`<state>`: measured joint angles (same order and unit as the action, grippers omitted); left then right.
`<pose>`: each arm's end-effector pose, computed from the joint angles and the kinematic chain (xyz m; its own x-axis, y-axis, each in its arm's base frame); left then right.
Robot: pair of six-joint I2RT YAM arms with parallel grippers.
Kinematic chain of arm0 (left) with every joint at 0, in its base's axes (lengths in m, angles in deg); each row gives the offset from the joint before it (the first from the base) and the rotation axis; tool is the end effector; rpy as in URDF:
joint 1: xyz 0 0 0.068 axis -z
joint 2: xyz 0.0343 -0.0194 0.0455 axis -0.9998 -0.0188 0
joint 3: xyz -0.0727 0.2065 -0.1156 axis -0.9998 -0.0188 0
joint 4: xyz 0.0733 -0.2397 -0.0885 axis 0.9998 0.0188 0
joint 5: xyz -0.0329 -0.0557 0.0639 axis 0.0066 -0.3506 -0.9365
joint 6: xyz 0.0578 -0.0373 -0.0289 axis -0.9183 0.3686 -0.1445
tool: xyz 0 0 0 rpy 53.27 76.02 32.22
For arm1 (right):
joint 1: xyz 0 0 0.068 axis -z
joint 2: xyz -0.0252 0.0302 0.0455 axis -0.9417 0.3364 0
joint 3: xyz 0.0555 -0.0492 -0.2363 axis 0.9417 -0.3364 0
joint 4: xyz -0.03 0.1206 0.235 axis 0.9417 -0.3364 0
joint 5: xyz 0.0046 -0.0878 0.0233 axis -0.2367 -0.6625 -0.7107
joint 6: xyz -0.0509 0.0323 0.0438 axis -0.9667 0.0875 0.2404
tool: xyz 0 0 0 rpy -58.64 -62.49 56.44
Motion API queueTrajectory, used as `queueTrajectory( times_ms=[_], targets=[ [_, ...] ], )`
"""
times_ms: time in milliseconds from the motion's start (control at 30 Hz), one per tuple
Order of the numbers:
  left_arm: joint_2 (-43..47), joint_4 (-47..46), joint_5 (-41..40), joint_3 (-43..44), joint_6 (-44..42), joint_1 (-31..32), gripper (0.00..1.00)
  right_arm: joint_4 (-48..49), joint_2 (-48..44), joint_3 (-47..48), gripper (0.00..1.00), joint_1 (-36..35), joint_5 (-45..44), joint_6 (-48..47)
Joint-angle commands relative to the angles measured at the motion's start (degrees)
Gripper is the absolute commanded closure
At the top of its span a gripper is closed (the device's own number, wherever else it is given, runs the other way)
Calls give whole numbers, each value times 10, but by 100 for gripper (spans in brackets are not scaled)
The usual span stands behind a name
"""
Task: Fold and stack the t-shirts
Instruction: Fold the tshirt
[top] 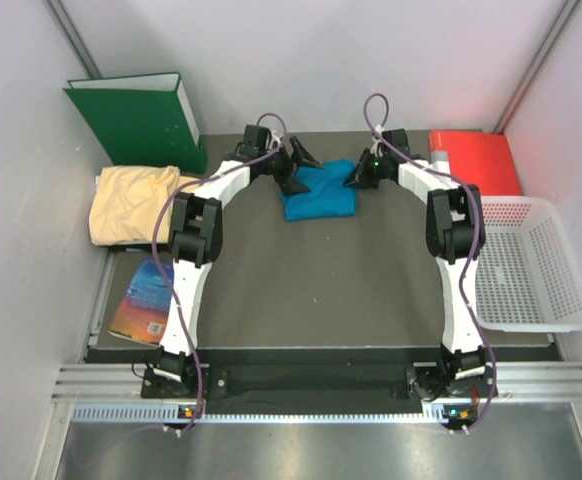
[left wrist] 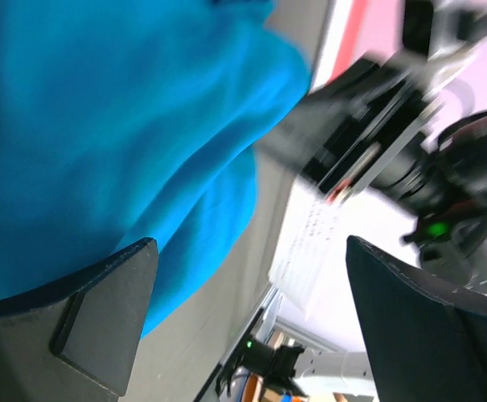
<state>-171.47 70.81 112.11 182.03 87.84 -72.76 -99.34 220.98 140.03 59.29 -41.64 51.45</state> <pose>0.5173 -0.1972 0.1410 -0.9426 -0.3334 -0.0193 -0.1305 0.4210 -0.8976 0.5198 0.1319 0.1173 -0.8531 0.3149 -0.4159 -0.0477 0.7468 0.6633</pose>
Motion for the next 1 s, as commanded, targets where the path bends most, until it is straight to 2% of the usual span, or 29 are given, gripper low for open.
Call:
queueTrajectory(
  times_ms=[0, 100, 300, 433, 667, 967],
  targets=[
    [-20, -101, 7, 62, 42, -6, 4, 1, -104, -48, 100, 4, 17, -19],
    [-27, -104, -8, 75, 50, -11, 9, 1, -136, -86, 100, 2, 28, -23],
    [-20, -28, -78, 96, -43, -39, 6, -12, -175, -134, 100, -8, 46, -31],
    [-33, -38, -88, 98, -43, -61, 6, -21, -172, -141, 100, -16, 57, -33],
    [-80, -55, -86, 132, -30, -63, 6, -46, -153, -126, 100, -28, 75, -44],
    [-102, -75, -67, 137, -15, -61, 20, -56, -145, -126, 100, -35, 77, -48]
  ],
)
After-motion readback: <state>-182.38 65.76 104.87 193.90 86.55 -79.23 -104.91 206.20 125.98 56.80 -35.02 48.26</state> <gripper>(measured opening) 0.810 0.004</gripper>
